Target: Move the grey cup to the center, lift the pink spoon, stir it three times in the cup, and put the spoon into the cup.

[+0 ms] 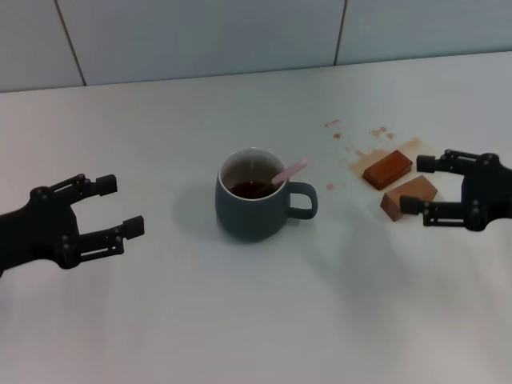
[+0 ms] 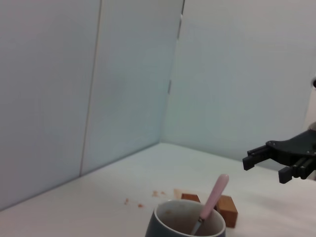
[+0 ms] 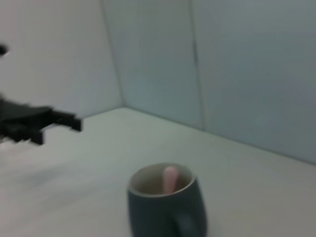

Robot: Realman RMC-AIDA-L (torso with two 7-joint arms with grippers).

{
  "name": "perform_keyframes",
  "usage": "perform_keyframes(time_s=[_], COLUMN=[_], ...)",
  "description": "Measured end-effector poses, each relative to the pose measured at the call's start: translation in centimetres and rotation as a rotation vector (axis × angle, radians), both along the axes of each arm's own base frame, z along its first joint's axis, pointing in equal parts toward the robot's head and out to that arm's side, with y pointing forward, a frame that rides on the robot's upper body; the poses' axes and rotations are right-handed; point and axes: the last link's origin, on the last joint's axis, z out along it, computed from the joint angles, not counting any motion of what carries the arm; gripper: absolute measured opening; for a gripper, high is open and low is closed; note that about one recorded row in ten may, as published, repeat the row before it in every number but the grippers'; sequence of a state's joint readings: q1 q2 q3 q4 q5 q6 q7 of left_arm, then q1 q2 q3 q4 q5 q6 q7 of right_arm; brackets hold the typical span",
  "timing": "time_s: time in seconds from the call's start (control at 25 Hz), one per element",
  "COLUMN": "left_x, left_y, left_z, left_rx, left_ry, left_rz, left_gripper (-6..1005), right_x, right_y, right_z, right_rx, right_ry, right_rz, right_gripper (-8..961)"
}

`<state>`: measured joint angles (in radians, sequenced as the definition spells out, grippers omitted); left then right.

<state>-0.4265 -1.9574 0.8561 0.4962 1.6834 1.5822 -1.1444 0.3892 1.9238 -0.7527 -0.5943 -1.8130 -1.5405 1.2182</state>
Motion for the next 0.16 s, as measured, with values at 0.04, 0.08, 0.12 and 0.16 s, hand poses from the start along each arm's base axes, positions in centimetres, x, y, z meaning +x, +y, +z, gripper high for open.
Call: perform_keyframes(time_s=[0.04,0.08,0.12,0.16], left_x=[0.2,0.47,0.69,0.82], left_y=[0.33,0.75,1.08,1.28], left_z=[0.16,0.36,0.46,0.46], left_rx=[-0.015,-0.032,-0.046,-0.059], left_ry=[0.01,0.029,0.045,0.061], left_rz=[-0.002,-0.007,-0.012,-0.013], left_gripper=[859,859,859,859], right_x=[-0.09,-0.18,-0.41,-0.41], right_y=[-0.11,-0.17,-0.34,-0.34], right_z=[-0.17,-0.27,-0.4,-0.4], right_rx=[-0.015,-0.026,-0.048,-0.048], right_ry=[-0.004,-0.007,-0.007,-0.007], right_rz=[0.008,0.015,0.031,0.031], right_gripper=[814,814,814,814])
